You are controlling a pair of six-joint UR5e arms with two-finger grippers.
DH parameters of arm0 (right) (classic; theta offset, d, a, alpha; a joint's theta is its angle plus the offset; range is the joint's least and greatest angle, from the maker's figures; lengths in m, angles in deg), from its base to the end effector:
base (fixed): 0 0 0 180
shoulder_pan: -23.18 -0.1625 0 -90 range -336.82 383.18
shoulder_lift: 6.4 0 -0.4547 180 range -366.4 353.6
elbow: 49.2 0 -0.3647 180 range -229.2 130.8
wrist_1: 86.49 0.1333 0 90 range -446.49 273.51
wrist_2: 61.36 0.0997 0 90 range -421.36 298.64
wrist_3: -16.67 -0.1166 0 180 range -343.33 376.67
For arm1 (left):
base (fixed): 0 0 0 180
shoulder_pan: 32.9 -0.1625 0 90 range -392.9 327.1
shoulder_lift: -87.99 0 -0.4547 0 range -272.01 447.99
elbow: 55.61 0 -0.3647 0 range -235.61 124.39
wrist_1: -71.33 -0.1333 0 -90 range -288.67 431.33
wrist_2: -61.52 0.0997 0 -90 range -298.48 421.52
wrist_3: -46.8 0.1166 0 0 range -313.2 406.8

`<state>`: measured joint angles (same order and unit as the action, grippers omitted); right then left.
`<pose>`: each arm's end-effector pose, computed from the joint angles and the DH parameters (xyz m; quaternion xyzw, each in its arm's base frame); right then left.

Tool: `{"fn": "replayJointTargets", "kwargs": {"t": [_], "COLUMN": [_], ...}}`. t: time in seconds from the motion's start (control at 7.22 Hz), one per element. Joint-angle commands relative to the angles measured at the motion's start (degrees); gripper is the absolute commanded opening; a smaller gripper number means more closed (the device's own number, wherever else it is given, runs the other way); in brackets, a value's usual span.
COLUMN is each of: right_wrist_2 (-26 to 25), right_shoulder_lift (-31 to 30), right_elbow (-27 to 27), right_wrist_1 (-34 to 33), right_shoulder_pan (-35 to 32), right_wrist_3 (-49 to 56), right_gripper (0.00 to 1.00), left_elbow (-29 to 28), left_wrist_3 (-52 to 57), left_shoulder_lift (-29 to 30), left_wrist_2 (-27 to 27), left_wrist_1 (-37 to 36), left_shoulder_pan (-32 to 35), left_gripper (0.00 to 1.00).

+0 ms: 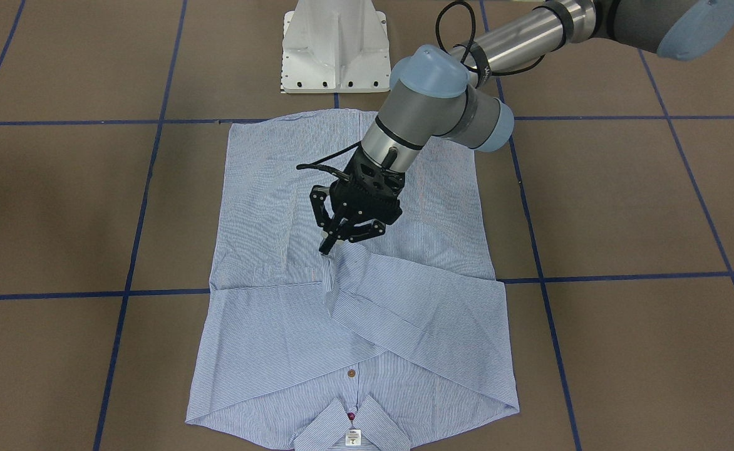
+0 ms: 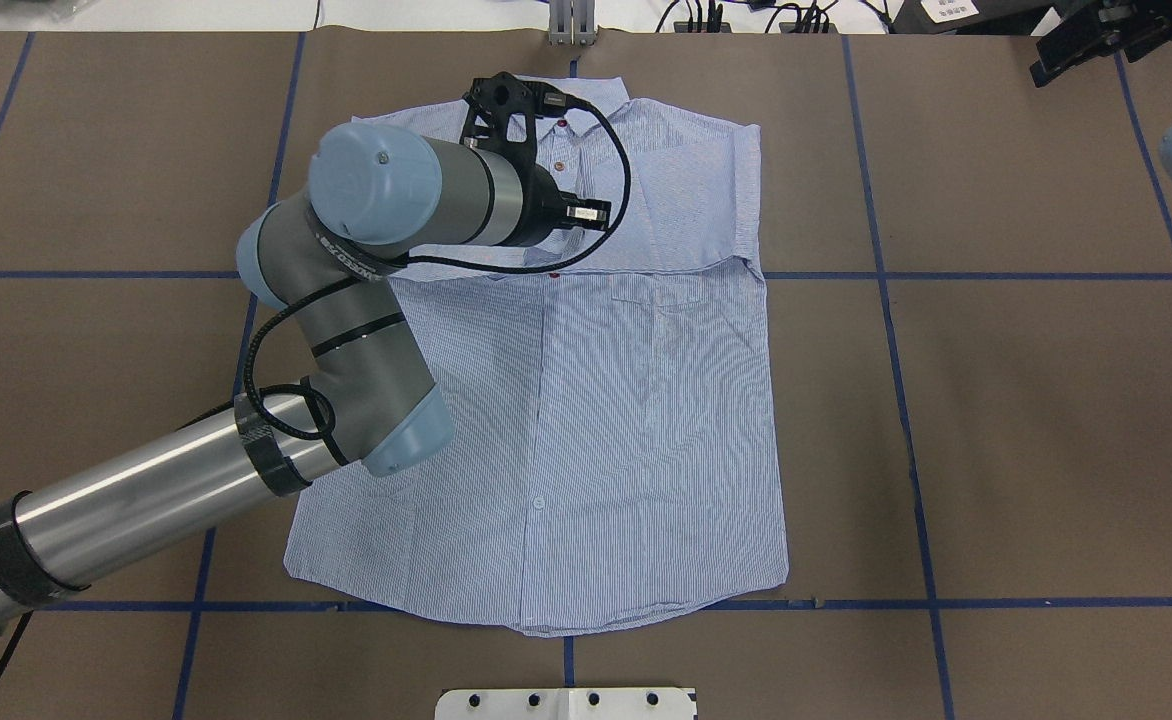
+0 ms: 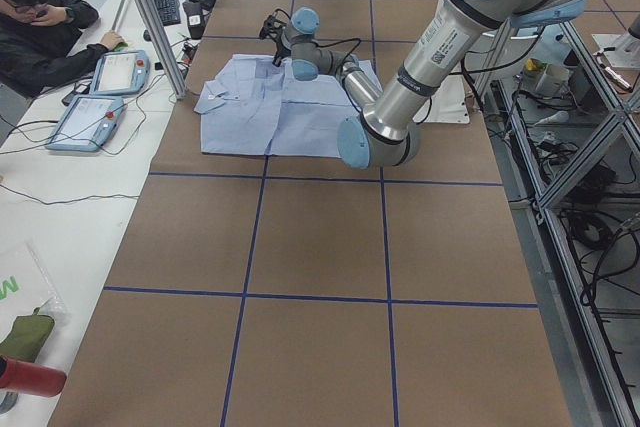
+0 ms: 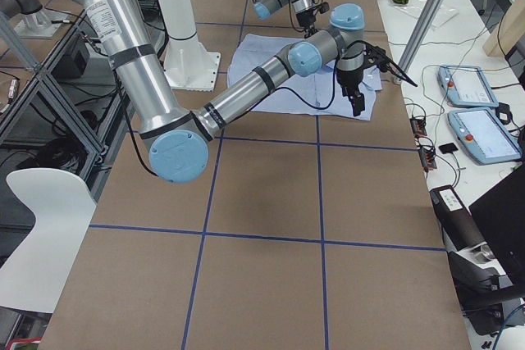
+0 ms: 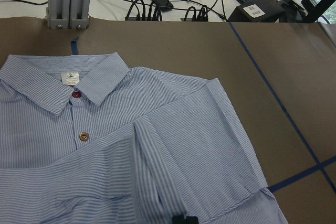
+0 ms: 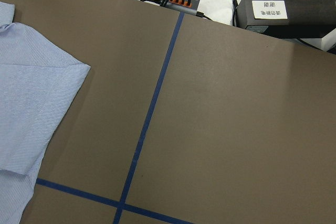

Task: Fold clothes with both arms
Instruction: 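Lift the cuff with the left gripper and fold it across the shirt front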

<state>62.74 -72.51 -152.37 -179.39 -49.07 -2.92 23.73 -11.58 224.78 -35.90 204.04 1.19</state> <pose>-0.1218 -0.6035 0.3824 0.1763 -0.3554 -0.0714 0.9151 0.5621 -0.5232 0.1834 0.3018 0.5594 0.0245 0.7716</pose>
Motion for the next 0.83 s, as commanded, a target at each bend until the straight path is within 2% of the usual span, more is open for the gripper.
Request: {"fn": "replayJointTargets", "kwargs": {"t": [0.0,0.14,0.28,0.42,0.55,0.69], "right_wrist_2": [0.0,0.0,0.1,0.0,-0.1,-1.0], "right_shoulder_lift": [-0.1,-0.1,-0.1,0.0,-0.1,-0.4], "right_elbow": [0.1,-0.1,-0.4,-1.6,-4.2,-7.4], "right_wrist_1": [0.0,0.0,0.0,0.0,0.0,0.0], "right_shoulder_pan": [0.0,0.1,0.1,1.2,3.5,7.7], "right_wrist_3": [0.0,-0.1,-1.2,-5.1,-9.4,-17.5], "right_gripper": [1.00,1.00,1.00,1.00,1.00,1.00], "left_elbow": [-2.5,-2.5,-2.4,-0.7,0.5,4.0], "left_wrist_3": [-0.1,-0.8,-3.7,-3.2,1.2,7.6], "left_shoulder_lift": [1.5,1.9,1.8,1.5,0.9,-0.7], "left_wrist_2": [3.6,3.6,4.2,4.0,2.7,0.1], "left_wrist_1": [0.3,1.0,0.9,-0.1,-3.5,-7.2], "left_shoulder_pan": [-3.6,-5.3,-6.1,-6.1,-5.9,-5.6], "left_gripper": [0.07,0.61,1.00,1.00,1.00,1.00]}}
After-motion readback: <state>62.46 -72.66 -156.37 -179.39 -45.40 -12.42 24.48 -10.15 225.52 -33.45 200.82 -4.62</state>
